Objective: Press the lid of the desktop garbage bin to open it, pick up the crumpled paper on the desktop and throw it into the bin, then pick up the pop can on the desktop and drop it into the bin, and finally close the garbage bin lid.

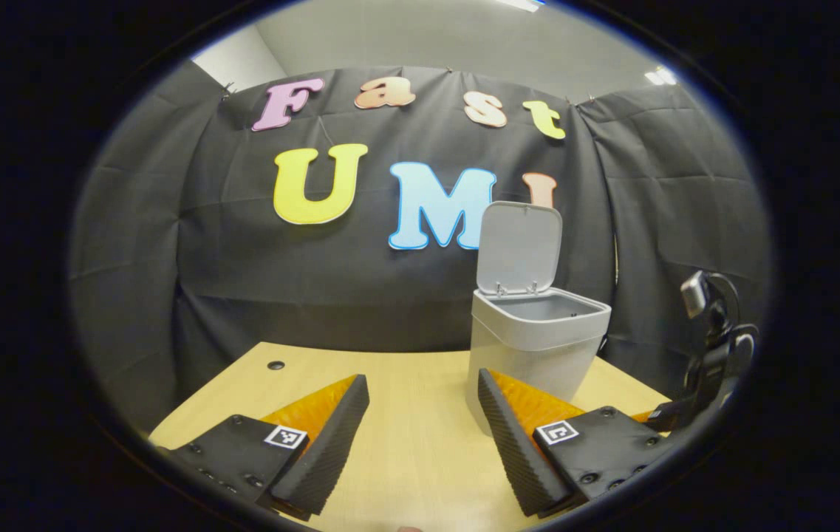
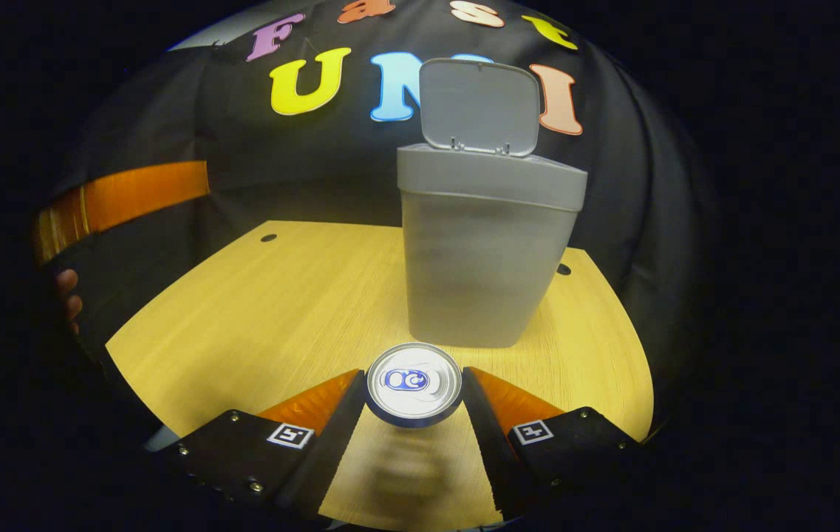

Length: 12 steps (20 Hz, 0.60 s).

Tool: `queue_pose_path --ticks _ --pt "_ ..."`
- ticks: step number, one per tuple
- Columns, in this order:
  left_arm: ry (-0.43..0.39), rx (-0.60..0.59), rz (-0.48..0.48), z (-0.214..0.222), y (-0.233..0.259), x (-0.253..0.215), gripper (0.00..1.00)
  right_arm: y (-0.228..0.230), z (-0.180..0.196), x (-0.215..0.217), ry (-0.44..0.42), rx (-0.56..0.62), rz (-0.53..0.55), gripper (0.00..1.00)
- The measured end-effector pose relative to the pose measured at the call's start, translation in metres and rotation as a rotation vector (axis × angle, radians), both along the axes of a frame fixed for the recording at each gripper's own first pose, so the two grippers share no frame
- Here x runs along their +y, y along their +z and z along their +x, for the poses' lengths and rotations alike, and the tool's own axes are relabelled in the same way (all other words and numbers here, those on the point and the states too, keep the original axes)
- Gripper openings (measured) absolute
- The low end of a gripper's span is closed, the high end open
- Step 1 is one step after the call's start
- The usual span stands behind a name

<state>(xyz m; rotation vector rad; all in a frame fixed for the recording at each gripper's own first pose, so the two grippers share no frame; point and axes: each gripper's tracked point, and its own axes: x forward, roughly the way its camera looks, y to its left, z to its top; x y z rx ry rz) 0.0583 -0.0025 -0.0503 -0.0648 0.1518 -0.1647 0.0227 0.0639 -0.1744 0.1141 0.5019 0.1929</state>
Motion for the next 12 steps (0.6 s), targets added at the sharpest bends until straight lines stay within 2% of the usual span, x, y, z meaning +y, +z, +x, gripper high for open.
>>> queue_pose_path --ticks 3,4,6,12 --pt "0.013 0.003 0.005 -0.001 0.000 0.006 0.95 0.031 0.006 -0.003 -0.009 -0.070 0.039 0.82" --pt "0.016 0.002 0.008 -0.001 0.001 0.007 0.99 0.040 0.009 -0.003 -0.010 -0.094 0.054 0.82" --pt "0.020 0.002 0.017 -0.002 0.003 0.008 0.99 0.059 0.014 -0.004 -0.010 -0.144 0.073 0.82" --pt "0.016 -0.003 0.018 -0.003 0.007 0.006 0.99 0.120 0.023 -0.013 -0.002 -0.338 0.064 0.82"
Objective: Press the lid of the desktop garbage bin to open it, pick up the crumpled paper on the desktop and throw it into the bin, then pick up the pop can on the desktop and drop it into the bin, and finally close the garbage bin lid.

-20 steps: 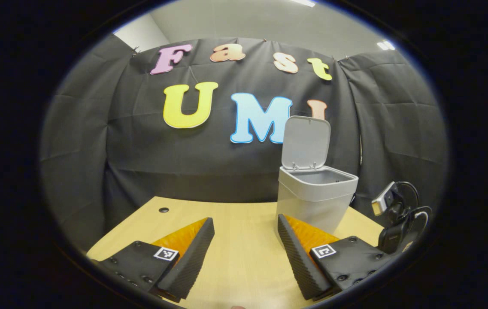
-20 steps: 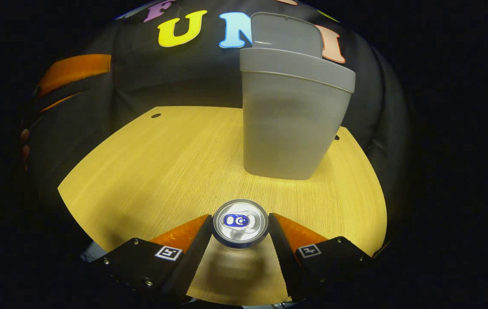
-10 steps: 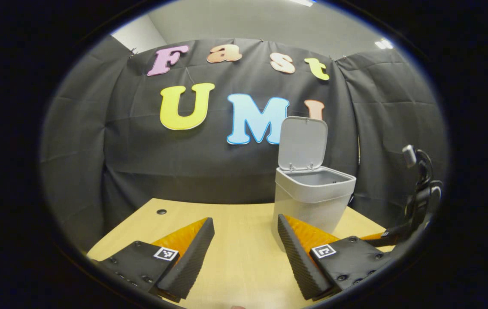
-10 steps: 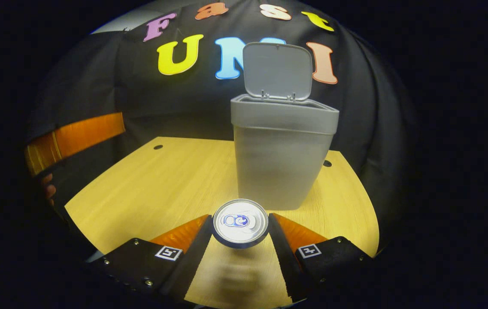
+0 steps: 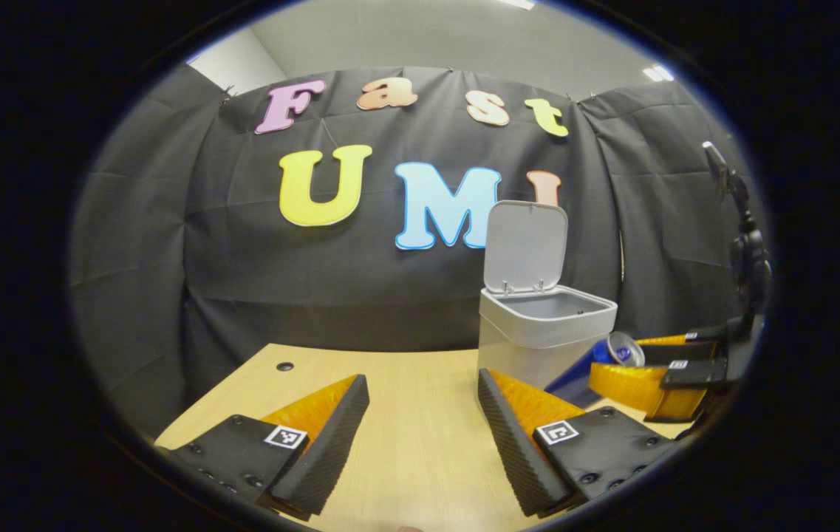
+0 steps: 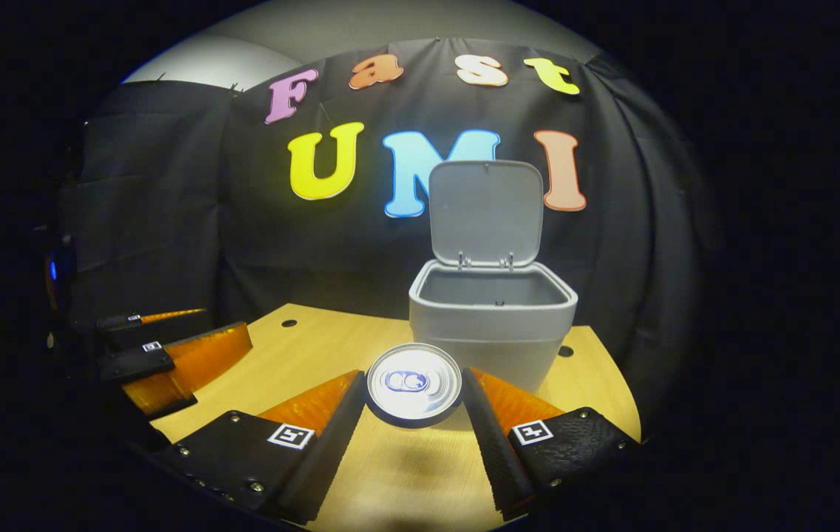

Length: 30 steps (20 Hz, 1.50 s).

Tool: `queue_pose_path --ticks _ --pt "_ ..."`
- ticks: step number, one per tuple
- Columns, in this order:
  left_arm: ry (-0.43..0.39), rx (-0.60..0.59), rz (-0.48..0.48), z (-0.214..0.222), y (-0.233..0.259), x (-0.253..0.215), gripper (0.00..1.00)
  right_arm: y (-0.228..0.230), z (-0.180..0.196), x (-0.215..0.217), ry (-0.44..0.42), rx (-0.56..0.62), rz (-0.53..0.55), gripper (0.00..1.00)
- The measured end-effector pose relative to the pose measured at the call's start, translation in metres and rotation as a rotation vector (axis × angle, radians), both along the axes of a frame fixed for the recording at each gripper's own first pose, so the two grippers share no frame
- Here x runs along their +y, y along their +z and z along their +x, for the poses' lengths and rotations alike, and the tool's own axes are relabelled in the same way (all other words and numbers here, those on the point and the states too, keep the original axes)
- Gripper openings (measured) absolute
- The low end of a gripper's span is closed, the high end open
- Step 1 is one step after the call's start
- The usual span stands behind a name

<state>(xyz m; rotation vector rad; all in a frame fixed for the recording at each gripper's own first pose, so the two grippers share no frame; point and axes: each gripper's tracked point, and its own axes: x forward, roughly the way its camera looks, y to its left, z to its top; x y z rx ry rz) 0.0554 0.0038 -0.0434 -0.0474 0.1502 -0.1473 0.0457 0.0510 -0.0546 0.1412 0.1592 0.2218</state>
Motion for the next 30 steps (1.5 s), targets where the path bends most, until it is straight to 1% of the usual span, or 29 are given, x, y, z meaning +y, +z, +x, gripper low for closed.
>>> queue_pose_path --ticks 5,6,7,9,11,12,14,15,17,18,21,23,24,25,26,30 --pt "0.002 -0.007 0.000 0.003 0.003 0.001 0.99 0.050 0.008 -0.006 -0.019 -0.135 0.016 0.82" --pt "0.004 -0.008 -0.001 0.004 0.003 0.002 0.97 0.057 0.010 -0.007 -0.022 -0.161 0.018 0.82" --pt "0.007 -0.008 -0.002 0.004 0.003 0.002 0.99 0.066 0.012 -0.008 -0.027 -0.184 0.016 0.82" --pt "0.014 -0.009 -0.007 0.005 0.003 0.003 0.99 0.079 0.015 -0.010 -0.040 -0.231 0.006 0.82" --pt "0.022 -0.008 -0.014 0.006 0.002 0.006 0.97 0.091 0.021 -0.014 -0.062 -0.275 -0.016 0.82" --pt "0.027 -0.007 -0.018 0.005 0.001 0.007 0.99 0.096 0.024 -0.018 -0.080 -0.299 -0.031 0.82" --pt "0.036 -0.006 -0.025 0.006 0.001 0.010 0.99 0.102 0.033 -0.024 -0.121 -0.333 -0.073 0.82" --pt "0.041 -0.007 -0.027 0.006 0.001 0.011 0.97 0.105 0.039 -0.027 -0.134 -0.346 -0.097 0.82" --pt "0.050 -0.011 -0.026 0.007 0.001 0.014 0.99 0.100 0.051 -0.028 -0.152 -0.342 -0.142 0.82" --pt "0.054 -0.011 -0.027 0.008 0.001 0.014 0.97 0.097 0.057 -0.027 -0.153 -0.334 -0.154 0.82" --pt "0.066 -0.009 -0.031 0.011 0.001 0.017 0.99 0.083 0.073 -0.027 -0.152 -0.291 -0.172 0.82" --pt "0.074 -0.008 -0.032 0.011 -0.001 0.019 0.99 0.075 0.082 -0.025 -0.145 -0.262 -0.168 0.82" --pt "0.077 -0.007 -0.032 0.010 -0.001 0.020 0.97 0.072 0.086 -0.025 -0.142 -0.248 -0.159 0.82" --pt "0.080 -0.005 -0.032 0.011 -0.001 0.021 0.99 0.068 0.090 -0.023 -0.134 -0.232 -0.146 0.82" --pt "0.081 -0.004 -0.032 0.011 -0.002 0.021 0.97 0.066 0.093 -0.023 -0.132 -0.221 -0.137 0.82" --pt "0.088 -0.007 -0.025 0.011 0.000 0.021 0.99 0.058 0.107 -0.023 -0.134 -0.183 -0.111 0.83"
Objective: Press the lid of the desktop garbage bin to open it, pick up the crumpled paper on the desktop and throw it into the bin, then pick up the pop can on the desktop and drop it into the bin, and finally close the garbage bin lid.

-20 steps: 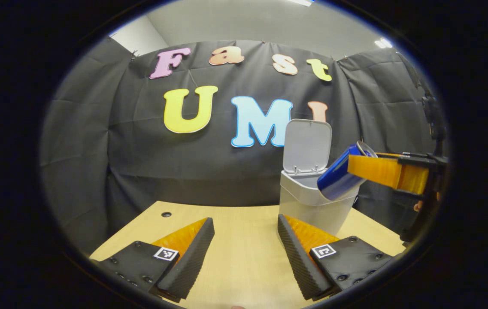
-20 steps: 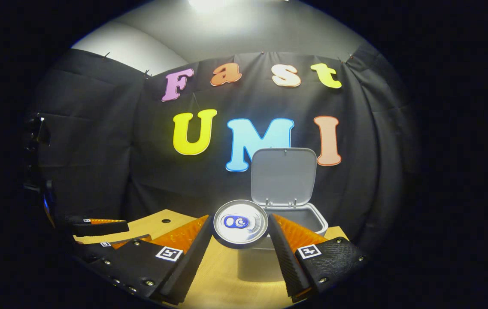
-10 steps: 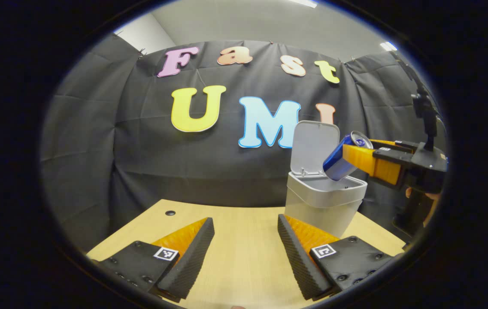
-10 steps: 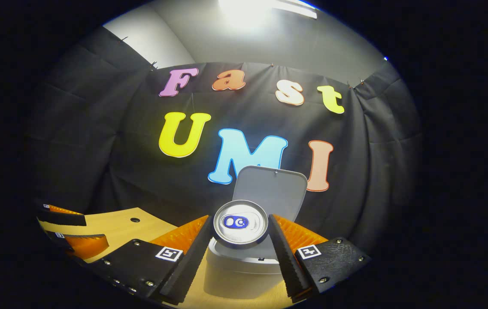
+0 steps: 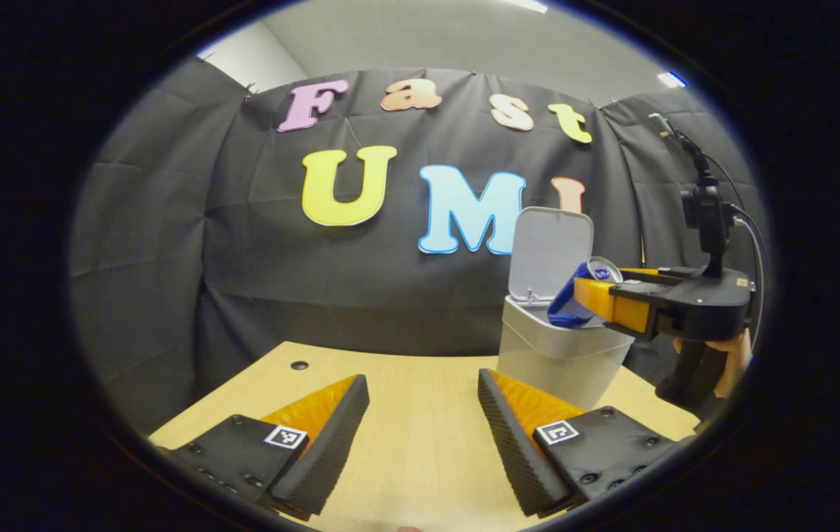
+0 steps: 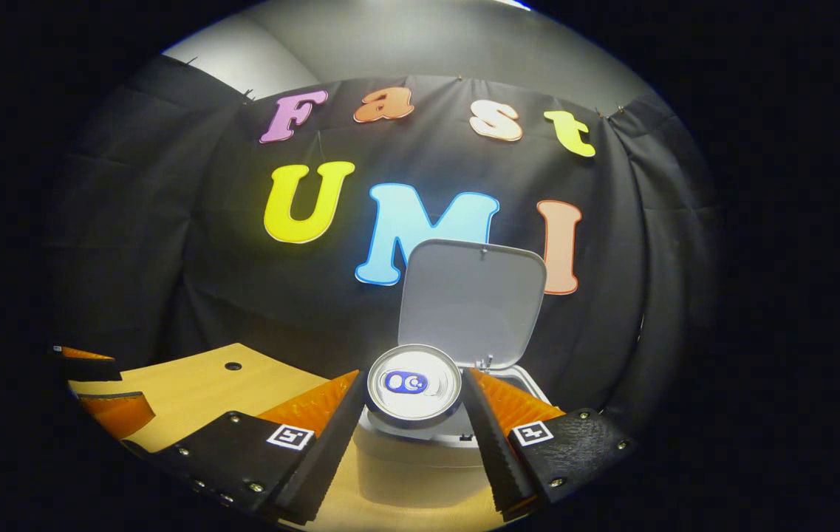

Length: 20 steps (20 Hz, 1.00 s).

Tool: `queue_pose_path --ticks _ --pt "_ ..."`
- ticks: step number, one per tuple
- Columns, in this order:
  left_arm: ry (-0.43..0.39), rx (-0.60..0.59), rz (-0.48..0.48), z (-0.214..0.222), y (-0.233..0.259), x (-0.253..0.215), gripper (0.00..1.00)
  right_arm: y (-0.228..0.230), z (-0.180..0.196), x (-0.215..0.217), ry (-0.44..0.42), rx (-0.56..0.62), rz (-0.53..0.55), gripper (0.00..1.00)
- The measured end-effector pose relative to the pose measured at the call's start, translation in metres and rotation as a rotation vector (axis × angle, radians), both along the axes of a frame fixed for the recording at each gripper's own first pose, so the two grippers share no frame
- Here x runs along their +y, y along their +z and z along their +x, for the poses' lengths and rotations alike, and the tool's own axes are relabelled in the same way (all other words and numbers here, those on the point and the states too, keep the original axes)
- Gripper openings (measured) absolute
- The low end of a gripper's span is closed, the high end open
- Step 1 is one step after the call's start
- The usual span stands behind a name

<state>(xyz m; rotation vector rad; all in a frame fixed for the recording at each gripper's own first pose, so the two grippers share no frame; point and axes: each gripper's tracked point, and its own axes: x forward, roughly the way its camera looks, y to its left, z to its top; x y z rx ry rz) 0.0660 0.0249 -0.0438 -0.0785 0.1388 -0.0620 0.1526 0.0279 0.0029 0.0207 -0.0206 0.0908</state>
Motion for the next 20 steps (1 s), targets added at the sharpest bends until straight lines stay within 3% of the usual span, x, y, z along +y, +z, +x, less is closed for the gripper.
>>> queue_pose_path --ticks 5,7,20 --pt "0.006 0.006 -0.002 0.000 0.000 0.001 0.99 -0.004 0.005 -0.001 -0.004 0.020 0.019 0.84" --pt "0.006 0.007 -0.004 -0.001 -0.001 0.000 0.99 -0.001 0.003 -0.001 -0.007 0.009 0.013 0.89" --pt "-0.031 -0.005 0.003 -0.006 0.003 -0.011 0.99 0.012 -0.006 -0.019 -0.045 -0.012 0.011 0.89"
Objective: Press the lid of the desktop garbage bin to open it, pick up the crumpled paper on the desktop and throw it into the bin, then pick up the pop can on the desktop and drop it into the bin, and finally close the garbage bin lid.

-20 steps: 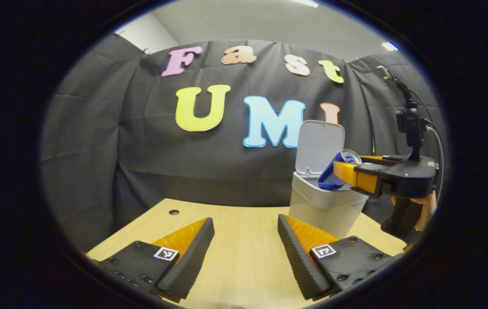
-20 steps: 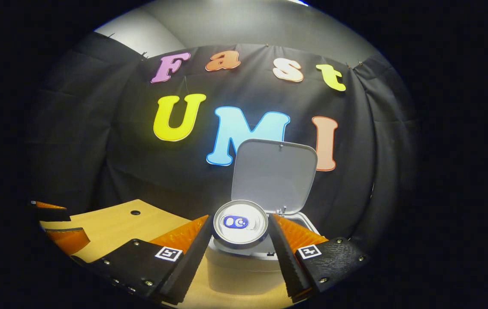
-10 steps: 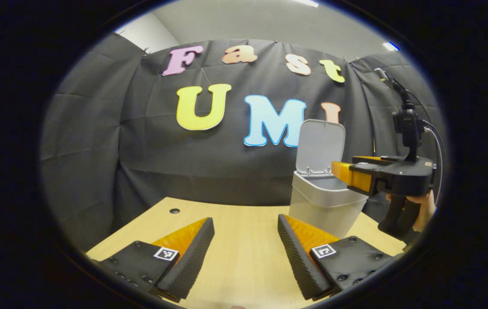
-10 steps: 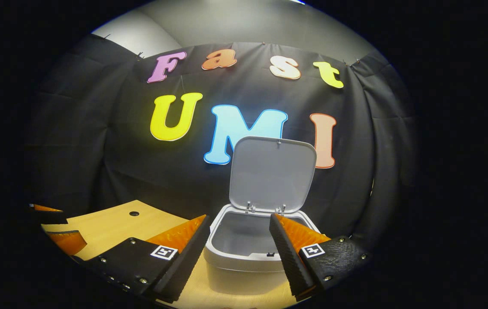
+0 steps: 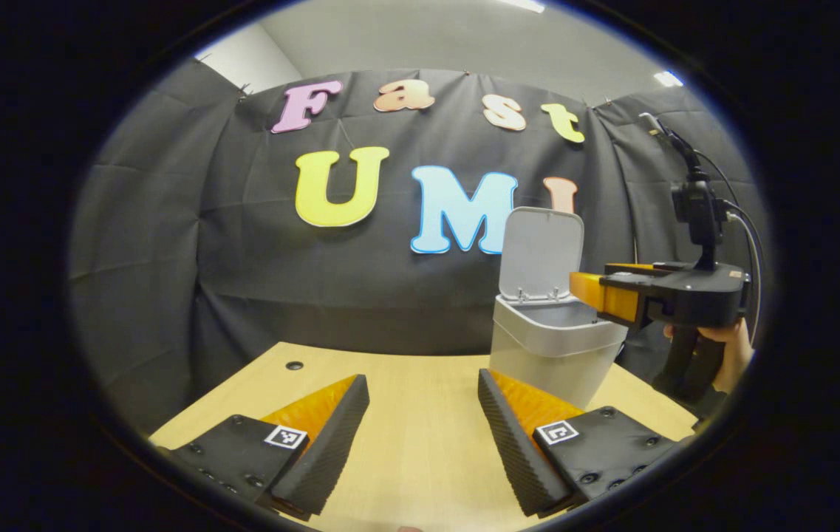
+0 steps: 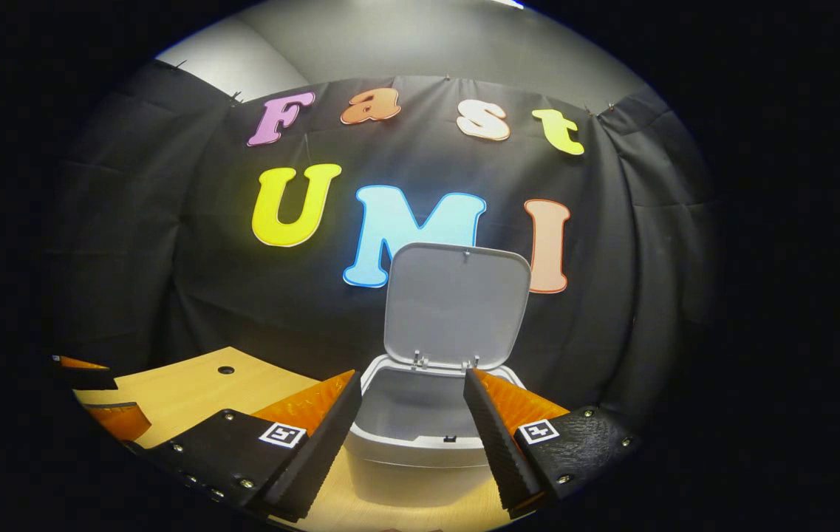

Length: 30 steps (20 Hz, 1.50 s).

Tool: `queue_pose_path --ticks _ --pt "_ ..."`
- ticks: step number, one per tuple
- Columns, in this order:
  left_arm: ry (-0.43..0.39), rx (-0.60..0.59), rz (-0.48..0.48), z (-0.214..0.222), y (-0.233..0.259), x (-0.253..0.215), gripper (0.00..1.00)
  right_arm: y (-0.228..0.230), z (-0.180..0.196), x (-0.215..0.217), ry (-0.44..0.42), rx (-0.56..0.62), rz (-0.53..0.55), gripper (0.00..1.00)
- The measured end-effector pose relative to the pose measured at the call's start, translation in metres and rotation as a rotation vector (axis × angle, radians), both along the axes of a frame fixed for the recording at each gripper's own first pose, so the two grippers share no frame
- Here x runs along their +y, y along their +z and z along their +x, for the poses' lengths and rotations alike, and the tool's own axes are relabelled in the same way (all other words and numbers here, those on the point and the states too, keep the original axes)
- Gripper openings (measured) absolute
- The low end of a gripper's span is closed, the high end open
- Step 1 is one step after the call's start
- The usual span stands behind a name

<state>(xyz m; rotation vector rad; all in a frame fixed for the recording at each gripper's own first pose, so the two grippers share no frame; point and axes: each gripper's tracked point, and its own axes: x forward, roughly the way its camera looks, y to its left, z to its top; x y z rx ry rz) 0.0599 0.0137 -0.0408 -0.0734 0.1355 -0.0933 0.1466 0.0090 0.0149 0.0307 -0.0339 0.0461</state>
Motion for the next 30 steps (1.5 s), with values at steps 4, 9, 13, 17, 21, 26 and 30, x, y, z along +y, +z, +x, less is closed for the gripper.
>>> queue_pose_path --ticks 4,9,13,17,21,26,30 --pt "-0.013 -0.002 -0.005 0.000 0.000 -0.002 0.99 0.015 0.005 -0.010 -0.019 -0.019 -0.006 0.89" --pt "-0.035 -0.007 0.000 0.005 0.002 0.000 0.97 0.038 0.019 -0.018 -0.029 -0.030 -0.003 0.89" --pt "-0.040 -0.011 -0.010 0.011 0.003 0.005 0.99 0.056 0.032 -0.026 -0.043 -0.040 0.005 0.89" --pt "-0.043 -0.011 -0.013 0.016 0.003 0.009 0.97 0.073 0.046 -0.032 -0.059 -0.052 -0.005 0.89" --pt "-0.039 -0.007 -0.014 0.023 0.001 0.015 0.99 0.100 0.064 -0.039 -0.076 -0.084 -0.008 0.89" --pt "-0.043 -0.003 -0.015 0.033 0.001 0.019 0.97 0.126 0.086 -0.041 -0.083 -0.113 -0.021 0.89" --pt "-0.031 -0.013 -0.017 0.039 0.005 0.026 0.99 0.134 0.104 -0.044 -0.099 -0.125 -0.030 0.89"
